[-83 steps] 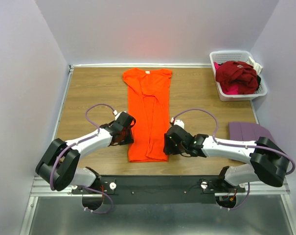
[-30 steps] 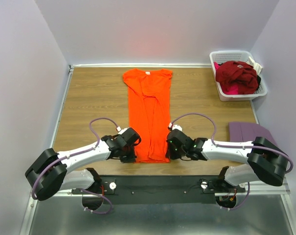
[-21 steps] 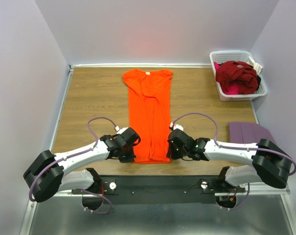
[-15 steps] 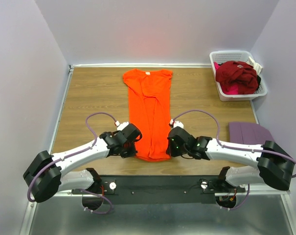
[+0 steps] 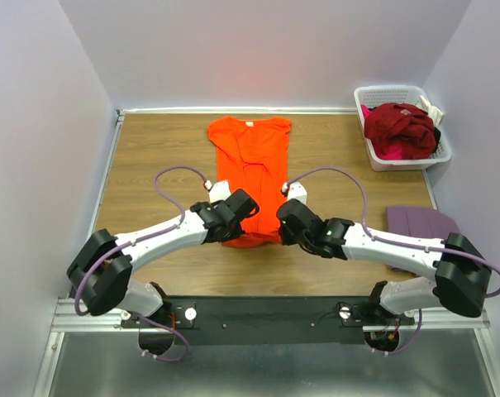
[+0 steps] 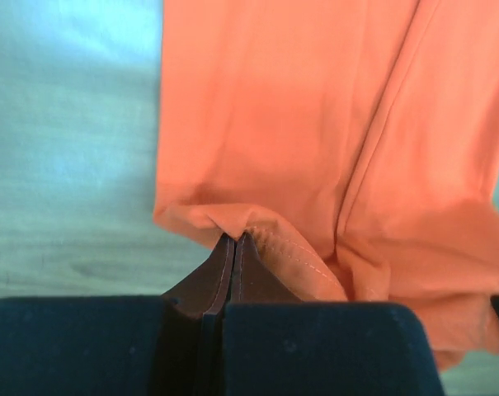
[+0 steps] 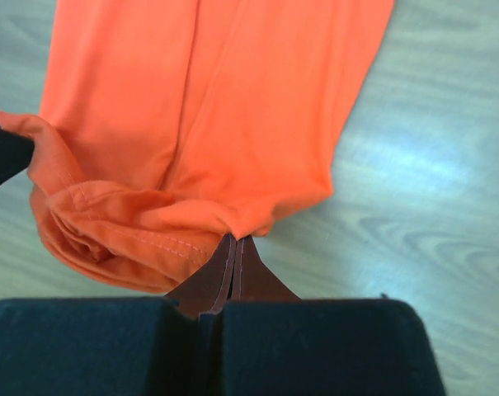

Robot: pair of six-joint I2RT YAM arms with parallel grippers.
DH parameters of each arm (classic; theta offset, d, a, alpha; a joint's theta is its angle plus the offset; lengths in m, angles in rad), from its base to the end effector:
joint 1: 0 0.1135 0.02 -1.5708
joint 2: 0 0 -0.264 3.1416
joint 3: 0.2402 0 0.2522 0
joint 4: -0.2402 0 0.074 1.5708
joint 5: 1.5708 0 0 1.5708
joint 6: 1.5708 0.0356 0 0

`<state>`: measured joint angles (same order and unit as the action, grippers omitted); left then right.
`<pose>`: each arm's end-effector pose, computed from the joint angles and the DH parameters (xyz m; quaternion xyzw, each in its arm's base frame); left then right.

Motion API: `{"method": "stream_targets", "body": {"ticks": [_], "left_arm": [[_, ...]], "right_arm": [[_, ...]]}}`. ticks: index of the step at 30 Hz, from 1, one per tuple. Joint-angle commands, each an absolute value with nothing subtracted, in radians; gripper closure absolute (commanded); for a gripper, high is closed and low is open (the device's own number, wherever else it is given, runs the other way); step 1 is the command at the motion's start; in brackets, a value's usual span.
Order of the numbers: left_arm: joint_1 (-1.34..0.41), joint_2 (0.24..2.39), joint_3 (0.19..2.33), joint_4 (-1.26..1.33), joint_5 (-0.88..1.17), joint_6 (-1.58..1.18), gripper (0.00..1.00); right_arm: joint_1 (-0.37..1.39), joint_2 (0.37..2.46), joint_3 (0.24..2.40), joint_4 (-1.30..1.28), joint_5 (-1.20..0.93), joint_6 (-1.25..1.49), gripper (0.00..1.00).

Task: Fold and stack the t-shirts
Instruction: Fold the folded rectangular tshirt in 1/3 of the way

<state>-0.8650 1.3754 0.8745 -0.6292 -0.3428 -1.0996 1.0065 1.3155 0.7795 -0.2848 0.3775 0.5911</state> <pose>0.1766 -0.1888 0.2102 -0.1495 0.9506 -0.0867 0.2580 0.1542 0.2191 0.2171 -0.1212 0.9085 0.1360 0.3761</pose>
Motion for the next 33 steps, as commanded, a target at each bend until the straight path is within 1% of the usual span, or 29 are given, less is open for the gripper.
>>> {"method": "stream_targets", "body": {"ticks": [1, 6, 10, 13, 21, 33], "left_arm": [[-0.836, 1.471, 0.986, -0.627, -0.520, -1.066, 1.00], [-0.776, 1.563, 1.089, -0.615, -0.600, -1.026, 1.00], [-0.713, 1.609, 1.161, -0.591, -0.638, -0.967, 1.00], [-0.675, 1.655, 1.209, -0.551, -0.638, -0.924, 1.00], [-0.614, 1.848, 1.380, -0.489, -0.606, -0.807, 1.00], [-0.531, 1.960, 1.485, -0.459, -0.568, -0.752, 1.00]], "right_arm": [[0.973, 1.376, 0.865, -0.295, 0.520, 0.496, 0.99], [0.919, 1.440, 0.922, -0.279, 0.555, 0.430, 0.99], [0.839, 1.508, 0.957, -0.229, 0.522, 0.385, 0.99], [0.810, 1.549, 0.986, -0.189, 0.502, 0.353, 0.99], [0.729, 1.748, 1.120, -0.111, 0.446, 0.299, 0.99], [0.655, 1.917, 1.288, -0.086, 0.393, 0.252, 0.99]]}}
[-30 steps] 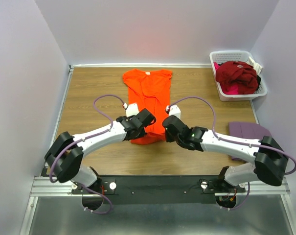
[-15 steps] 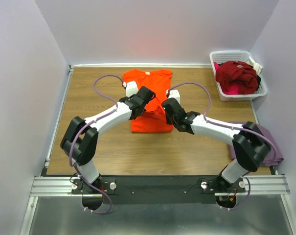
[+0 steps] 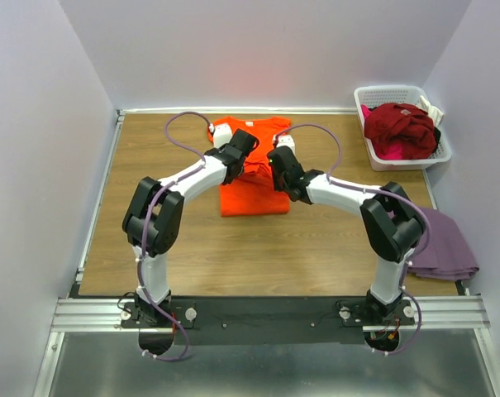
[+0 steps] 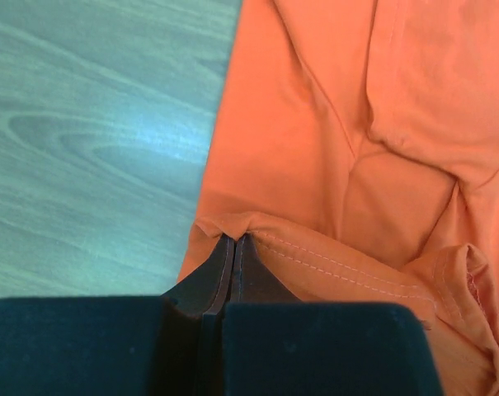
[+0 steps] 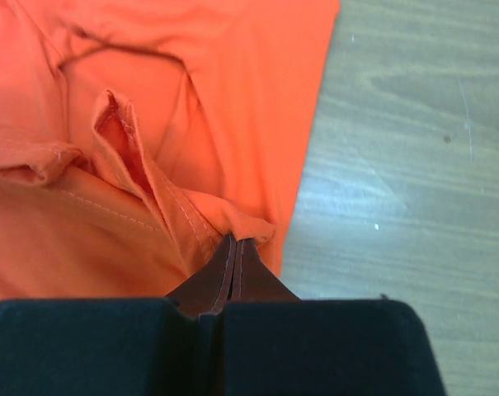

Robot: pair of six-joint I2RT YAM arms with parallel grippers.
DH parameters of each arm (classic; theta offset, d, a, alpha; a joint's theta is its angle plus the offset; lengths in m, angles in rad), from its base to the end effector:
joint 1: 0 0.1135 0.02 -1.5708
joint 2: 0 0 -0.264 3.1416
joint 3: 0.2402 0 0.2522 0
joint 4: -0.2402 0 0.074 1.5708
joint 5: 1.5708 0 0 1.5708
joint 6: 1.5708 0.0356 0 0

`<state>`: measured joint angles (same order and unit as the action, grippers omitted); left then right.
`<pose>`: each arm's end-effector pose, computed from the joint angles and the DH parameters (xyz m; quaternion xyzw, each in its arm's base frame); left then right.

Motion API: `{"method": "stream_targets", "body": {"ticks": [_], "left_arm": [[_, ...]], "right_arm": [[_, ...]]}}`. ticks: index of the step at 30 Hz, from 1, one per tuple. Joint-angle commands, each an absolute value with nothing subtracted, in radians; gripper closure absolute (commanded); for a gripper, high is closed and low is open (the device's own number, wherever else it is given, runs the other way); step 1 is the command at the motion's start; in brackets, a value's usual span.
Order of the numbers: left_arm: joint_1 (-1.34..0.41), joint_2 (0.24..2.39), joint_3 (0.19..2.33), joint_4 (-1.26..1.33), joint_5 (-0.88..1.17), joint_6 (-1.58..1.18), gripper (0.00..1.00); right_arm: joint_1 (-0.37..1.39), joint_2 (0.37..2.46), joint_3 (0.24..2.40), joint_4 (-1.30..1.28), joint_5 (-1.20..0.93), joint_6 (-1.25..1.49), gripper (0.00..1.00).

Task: Fold and stack the t-shirts
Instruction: Fold the folded rectangular tshirt in 1/3 of the way

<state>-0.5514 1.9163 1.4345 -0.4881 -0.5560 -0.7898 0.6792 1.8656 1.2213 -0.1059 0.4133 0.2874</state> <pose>0.3618 -0.2005 0.2156 -0.1899 0.9024 0.0285 0.3859 0.3253 0.2443 0.1943 -0.0944 0.8963 0.0148 0.4331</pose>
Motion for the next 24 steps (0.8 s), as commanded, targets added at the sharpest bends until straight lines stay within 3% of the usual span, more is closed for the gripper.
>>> {"method": "stream_targets", "body": {"ticks": [1, 10, 12, 13, 16, 19, 24], "left_arm": [[-0.526, 1.970, 1.491, -0.459, -0.561, -0.747, 1.00], [-0.477, 2.059, 1.585, -0.436, -0.540, -0.686, 1.00], [-0.462, 2.078, 1.617, -0.434, -0.543, -0.680, 1.00], [-0.457, 2.085, 1.629, -0.431, -0.542, -0.664, 0.99], [-0.436, 2.117, 1.704, -0.422, -0.534, -0.623, 0.91], [-0.431, 2.157, 1.805, -0.428, -0.531, -0.589, 0.86], [-0.431, 2.198, 1.904, -0.486, -0.497, -0.549, 0.78]], "right_arm": [[0.650, 1.925, 1.295, -0.084, 0.384, 0.253, 0.99], [0.597, 2.005, 1.367, -0.084, 0.364, 0.245, 0.99], [0.584, 2.019, 1.387, -0.084, 0.361, 0.239, 0.90], [0.578, 2.040, 1.416, -0.084, 0.360, 0.236, 0.75], [0.540, 2.075, 1.469, -0.084, 0.341, 0.224, 0.53], [0.502, 2.086, 1.540, -0.087, 0.330, 0.218, 0.44], [0.485, 2.069, 1.577, -0.100, 0.318, 0.210, 0.43]]}}
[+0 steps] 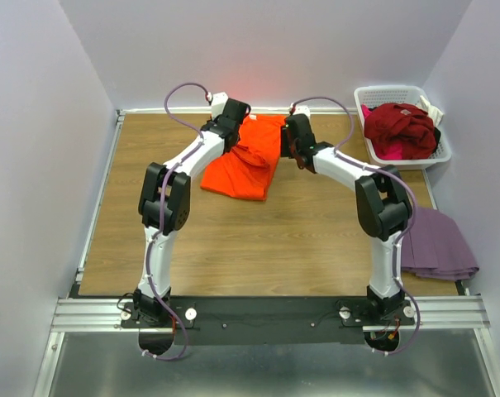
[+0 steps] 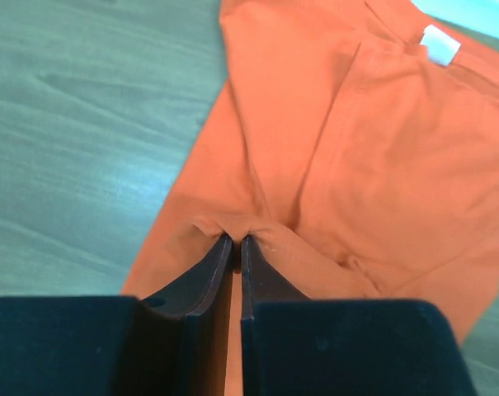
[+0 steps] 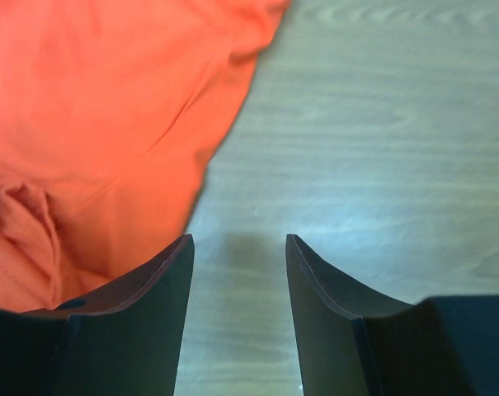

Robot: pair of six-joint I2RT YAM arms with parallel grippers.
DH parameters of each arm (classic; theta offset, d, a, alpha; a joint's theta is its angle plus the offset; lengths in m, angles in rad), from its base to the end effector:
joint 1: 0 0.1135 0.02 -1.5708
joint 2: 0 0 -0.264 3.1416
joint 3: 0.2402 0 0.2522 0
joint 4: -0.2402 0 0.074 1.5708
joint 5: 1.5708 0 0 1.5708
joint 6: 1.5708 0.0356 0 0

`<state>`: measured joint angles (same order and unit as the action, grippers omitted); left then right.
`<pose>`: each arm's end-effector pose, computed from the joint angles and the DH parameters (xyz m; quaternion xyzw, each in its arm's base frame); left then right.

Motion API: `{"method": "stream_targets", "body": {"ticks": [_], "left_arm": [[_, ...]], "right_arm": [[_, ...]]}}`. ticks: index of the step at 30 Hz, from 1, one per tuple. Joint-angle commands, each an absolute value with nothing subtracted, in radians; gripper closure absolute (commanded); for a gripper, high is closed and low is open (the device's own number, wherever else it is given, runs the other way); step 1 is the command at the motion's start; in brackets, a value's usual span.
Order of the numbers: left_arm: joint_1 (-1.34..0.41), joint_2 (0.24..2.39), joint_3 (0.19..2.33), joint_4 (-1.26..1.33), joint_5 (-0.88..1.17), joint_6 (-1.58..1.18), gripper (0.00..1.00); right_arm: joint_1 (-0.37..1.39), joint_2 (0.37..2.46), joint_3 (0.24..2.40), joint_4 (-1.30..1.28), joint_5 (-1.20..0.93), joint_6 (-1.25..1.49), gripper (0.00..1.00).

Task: Fold and stack the t-shirts
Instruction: Fold the folded rectangular tshirt in 1/3 of the way

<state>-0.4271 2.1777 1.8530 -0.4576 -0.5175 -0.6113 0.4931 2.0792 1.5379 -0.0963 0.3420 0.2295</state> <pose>0.4590 -0.1896 0.2351 -0.1799 0.8797 0.0209 0.4396 0.4247 0.2147 0.2053 -0.0398 0.8825 0.0145 0.4684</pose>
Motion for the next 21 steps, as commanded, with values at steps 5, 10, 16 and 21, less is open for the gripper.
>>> {"method": "stream_targets", "body": {"ticks": [5, 10, 16, 21], "left_arm": [[-0.426, 2.160, 1.813, -0.446, -0.506, -0.541, 0.65], [-0.419, 2.112, 1.746, -0.388, -0.529, -0.549, 0.55], [-0.402, 2.099, 1.701, -0.454, -0.566, -0.583, 0.55], [-0.379, 2.050, 1.544, -0.437, -0.516, -0.617, 0.57]], "right_arm": [[0.485, 2.031, 1.522, -0.098, 0.272, 0.222, 0.43], [0.486, 1.997, 1.477, -0.100, 0.213, 0.233, 0.43], [0.534, 1.957, 1.434, -0.103, 0.141, 0.229, 0.43], [0.641, 1.950, 1.424, -0.113, 0.106, 0.236, 0.43]]}}
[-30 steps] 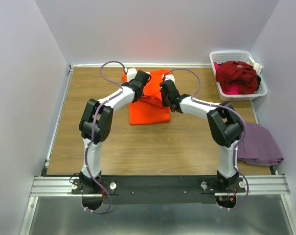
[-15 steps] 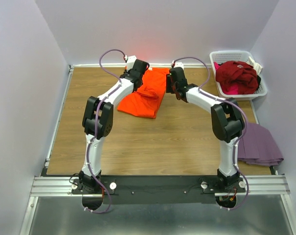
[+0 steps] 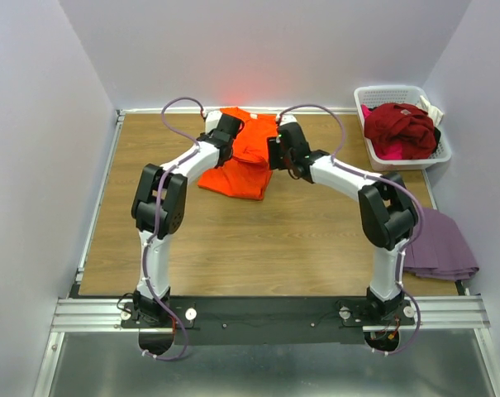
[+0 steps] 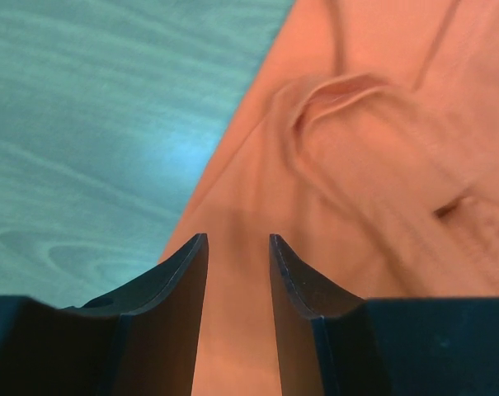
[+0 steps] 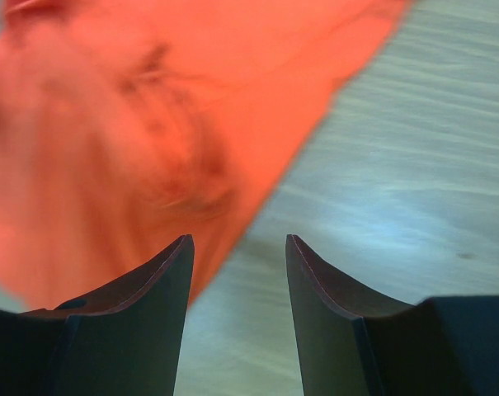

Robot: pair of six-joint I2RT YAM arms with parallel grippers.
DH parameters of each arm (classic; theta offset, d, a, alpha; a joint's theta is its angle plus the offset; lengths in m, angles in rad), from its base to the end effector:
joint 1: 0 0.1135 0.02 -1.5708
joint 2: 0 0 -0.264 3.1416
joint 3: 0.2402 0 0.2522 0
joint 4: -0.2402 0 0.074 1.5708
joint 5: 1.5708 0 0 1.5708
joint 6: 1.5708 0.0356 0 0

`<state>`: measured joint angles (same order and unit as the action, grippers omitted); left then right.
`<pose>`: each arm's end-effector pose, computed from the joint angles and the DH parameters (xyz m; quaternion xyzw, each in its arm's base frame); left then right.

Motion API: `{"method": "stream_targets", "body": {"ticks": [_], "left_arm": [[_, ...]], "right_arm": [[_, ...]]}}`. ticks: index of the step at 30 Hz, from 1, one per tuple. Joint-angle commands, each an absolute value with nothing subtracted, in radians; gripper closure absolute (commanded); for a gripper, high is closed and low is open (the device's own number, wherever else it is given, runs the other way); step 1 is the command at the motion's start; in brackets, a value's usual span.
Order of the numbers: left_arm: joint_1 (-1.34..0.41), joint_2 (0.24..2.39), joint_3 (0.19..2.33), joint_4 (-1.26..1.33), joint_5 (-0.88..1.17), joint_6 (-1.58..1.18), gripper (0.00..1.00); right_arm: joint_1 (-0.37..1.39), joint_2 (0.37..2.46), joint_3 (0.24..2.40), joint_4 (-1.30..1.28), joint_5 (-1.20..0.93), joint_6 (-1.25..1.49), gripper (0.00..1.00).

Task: Fold and stack the t-shirts
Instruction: Fold the folded rectangular tshirt in 1/3 of the way

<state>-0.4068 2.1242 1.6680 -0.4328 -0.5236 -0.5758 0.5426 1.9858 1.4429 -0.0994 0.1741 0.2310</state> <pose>0.4397 -0.1701 0.2026 -0.1630 0.8998 0.0627 0.3998 0.3924 0.2294 0.2146 -0.0998 0.8860 0.0963 0.4424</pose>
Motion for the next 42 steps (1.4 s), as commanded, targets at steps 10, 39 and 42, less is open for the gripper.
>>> {"method": "stream_targets", "body": {"ticks": [10, 39, 42], "left_arm": [[-0.365, 2.005, 1.335, -0.370, -0.394, -0.620, 0.59], [-0.620, 1.795, 0.950, -0.531, -0.287, -0.840, 0.64], [-0.672, 1.758, 0.885, -0.549, -0.276, -0.885, 0.63]], "right_arm": [[0.715, 2.034, 1.443, -0.115, 0.012, 0.291, 0.44], [0.715, 1.800, 0.996, -0.176, 0.164, 0.316, 0.48], [0.715, 1.732, 0.951, -0.212, 0.175, 0.325, 0.48]]}}
